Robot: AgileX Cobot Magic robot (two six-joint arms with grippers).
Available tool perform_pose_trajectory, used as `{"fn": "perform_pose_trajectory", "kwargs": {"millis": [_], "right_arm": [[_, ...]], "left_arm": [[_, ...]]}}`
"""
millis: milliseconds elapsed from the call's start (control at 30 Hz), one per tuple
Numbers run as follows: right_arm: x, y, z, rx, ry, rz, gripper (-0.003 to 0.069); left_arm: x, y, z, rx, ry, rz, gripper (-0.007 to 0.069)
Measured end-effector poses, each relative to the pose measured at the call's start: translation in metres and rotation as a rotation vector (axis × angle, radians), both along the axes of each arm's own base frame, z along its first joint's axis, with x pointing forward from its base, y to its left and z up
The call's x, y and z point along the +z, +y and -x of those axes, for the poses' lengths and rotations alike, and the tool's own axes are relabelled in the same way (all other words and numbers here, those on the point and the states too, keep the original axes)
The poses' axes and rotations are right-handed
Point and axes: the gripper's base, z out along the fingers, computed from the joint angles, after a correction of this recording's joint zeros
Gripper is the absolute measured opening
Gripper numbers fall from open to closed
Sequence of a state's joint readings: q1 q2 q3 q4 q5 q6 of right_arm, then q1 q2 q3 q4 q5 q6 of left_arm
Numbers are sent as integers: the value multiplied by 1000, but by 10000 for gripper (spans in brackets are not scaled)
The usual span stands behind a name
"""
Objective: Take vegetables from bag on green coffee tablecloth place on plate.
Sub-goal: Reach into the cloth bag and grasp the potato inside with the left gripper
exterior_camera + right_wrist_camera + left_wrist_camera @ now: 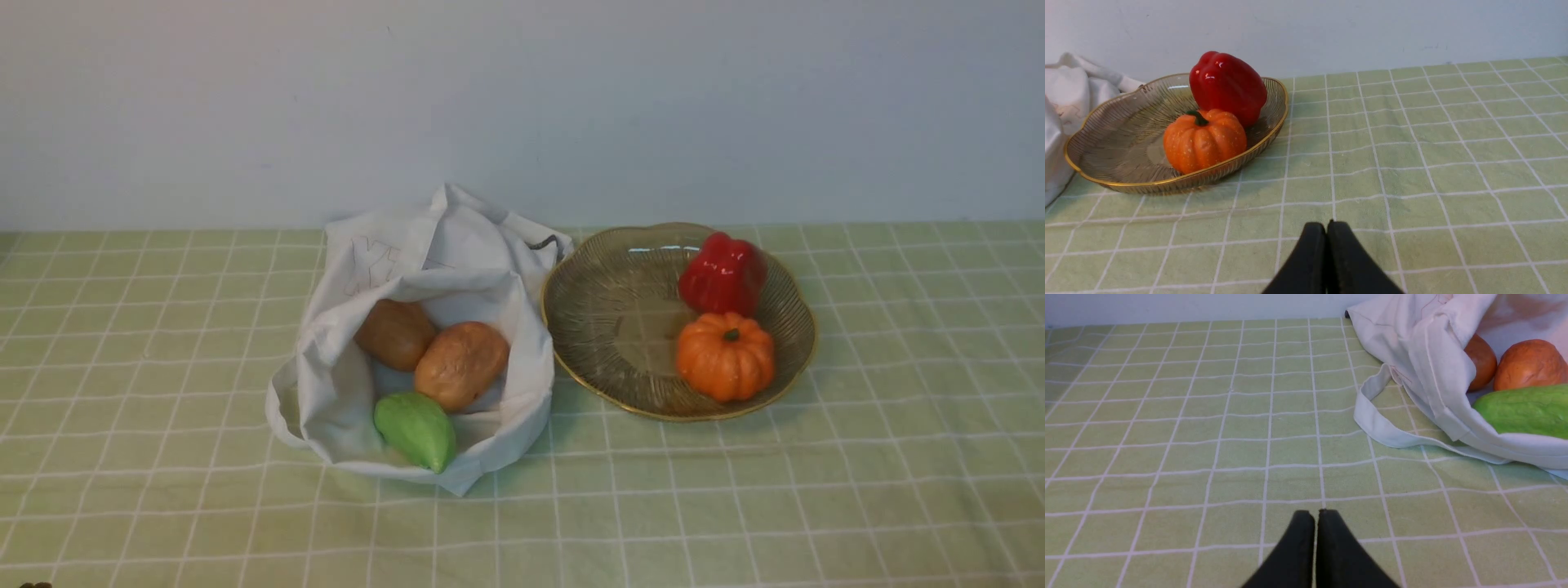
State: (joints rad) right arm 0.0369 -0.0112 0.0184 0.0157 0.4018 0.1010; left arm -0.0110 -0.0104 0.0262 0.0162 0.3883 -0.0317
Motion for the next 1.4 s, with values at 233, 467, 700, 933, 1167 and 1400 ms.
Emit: {"fn": "perform_pose_trajectory", "kwargs": {"millis": [233,467,700,933,1167,1400], "right_arm": [[0,0,0,0,0,0,-17],[0,0,0,0,0,0,-17],[0,0,0,0,0,0,-17],[0,0,0,0,0,0,-17],[0,0,0,0,0,0,-17],[0,0,0,0,0,0,-17]], "left_arm": [[0,0,0,2,-1,17,-4],[7,-22,1,79,63,1056,-4],[14,-27,1,72,80,1370,-4],[26,-35,8,-100,112,1012,-5],[63,-40,-6,-146,353,731,-5],[80,-31,-77,-144,877,339,-5]]}}
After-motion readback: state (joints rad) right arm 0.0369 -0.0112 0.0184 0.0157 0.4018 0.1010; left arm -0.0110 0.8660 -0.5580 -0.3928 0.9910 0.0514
